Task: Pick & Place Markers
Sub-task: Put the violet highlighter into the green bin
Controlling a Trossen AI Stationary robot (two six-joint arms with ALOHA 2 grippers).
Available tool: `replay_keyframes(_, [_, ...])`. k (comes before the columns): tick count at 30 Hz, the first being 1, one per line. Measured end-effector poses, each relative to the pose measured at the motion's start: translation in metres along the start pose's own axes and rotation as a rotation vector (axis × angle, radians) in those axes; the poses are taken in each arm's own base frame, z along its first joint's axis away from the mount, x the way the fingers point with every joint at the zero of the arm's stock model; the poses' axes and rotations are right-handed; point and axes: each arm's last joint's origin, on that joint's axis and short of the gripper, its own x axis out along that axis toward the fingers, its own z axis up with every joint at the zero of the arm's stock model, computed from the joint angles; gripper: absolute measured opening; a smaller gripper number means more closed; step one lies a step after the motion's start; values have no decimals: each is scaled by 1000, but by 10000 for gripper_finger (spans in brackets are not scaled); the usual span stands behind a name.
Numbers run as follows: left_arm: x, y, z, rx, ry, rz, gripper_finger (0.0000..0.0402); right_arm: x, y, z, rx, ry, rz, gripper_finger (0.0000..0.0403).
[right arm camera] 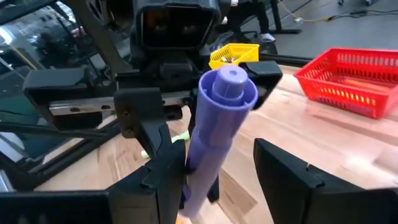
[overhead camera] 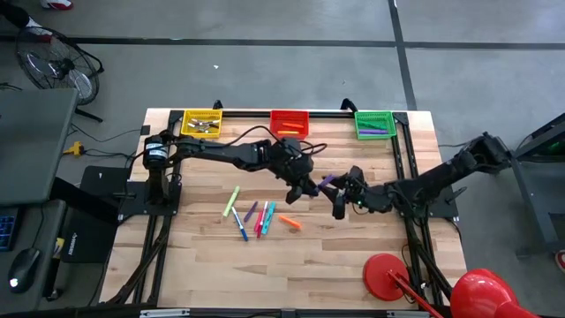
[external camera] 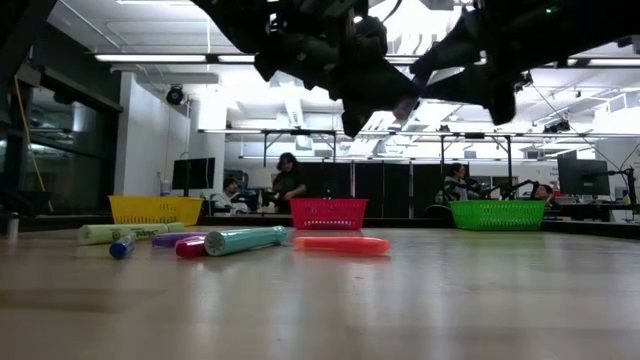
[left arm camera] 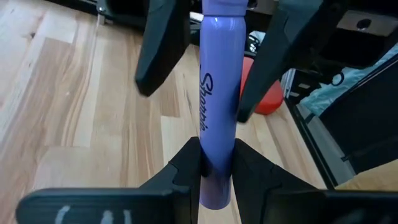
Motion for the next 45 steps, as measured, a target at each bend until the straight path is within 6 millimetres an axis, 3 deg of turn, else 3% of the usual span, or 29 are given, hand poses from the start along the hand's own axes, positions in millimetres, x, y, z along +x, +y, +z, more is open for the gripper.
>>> replay_keyframes(8, [0,0,0,-6,-3,-13,61,12,-8,13,20,-11,61,167])
replay_keyframes(23, [0,-2,6,-12,-47,-37,61,16,-10,16,34,32,142,52])
replay_keyframes(29, [0,-3,6,-17,-46,-52,61,16,-10,16,38,33,147,47])
replay_keyframes(38, [0,-4,6,-76,-32,-97,154,16,-10,16,36,39,152,47])
replay_keyframes(45, [-4,2,1,-121,26,-91,168,16,-12,13,19,60,133,47])
